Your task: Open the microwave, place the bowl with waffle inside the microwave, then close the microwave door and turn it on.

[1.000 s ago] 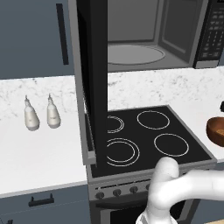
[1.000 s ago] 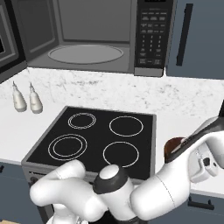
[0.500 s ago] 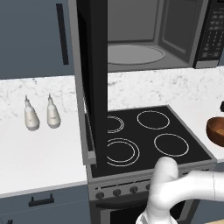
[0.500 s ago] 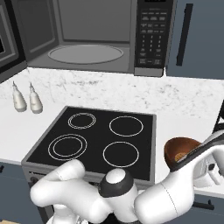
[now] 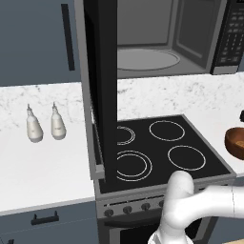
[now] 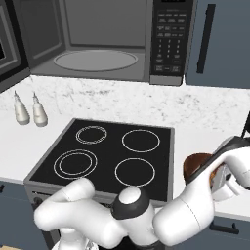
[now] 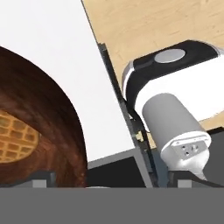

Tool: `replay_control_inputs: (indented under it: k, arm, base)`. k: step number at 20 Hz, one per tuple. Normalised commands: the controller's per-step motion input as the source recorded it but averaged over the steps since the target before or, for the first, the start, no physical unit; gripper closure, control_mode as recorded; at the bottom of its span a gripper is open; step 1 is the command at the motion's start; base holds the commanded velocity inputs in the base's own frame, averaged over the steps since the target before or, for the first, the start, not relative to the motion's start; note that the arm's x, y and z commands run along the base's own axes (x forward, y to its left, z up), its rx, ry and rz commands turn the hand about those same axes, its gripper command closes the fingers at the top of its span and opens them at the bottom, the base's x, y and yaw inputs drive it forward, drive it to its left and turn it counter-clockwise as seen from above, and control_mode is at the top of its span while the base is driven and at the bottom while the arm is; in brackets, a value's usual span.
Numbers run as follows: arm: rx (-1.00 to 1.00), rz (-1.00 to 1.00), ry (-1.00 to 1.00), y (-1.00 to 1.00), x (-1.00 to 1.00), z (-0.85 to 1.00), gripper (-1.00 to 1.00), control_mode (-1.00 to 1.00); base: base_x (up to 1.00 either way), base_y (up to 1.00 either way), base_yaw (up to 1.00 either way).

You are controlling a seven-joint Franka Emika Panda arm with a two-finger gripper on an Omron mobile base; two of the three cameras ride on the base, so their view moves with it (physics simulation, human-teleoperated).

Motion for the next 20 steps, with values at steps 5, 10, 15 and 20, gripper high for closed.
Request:
replay_control_inputs:
  k: [5, 10, 15, 20]
  arm:
    - [-0.16, 0.08, -0.05, 0.0, 0.03, -0.33, -1.0, -1.0]
    - [-0.05, 0.01, -0.05, 0.0, 0.21, -0.06, -1.0, -1.0]
    - [-0.08, 0.0, -0.02, 0.01, 0.26, -0.11, -1.0, -1.0]
    - [-0.03, 0.0, -0.04, 0.0, 0.33, -0.11, -1.0, -1.0]
  base:
    - [0.0, 0.0, 0.0]
    - [0.0, 0.0, 0.0]
    - [0.0, 0.0, 0.0]
    - [0.0, 0.0, 0.0]
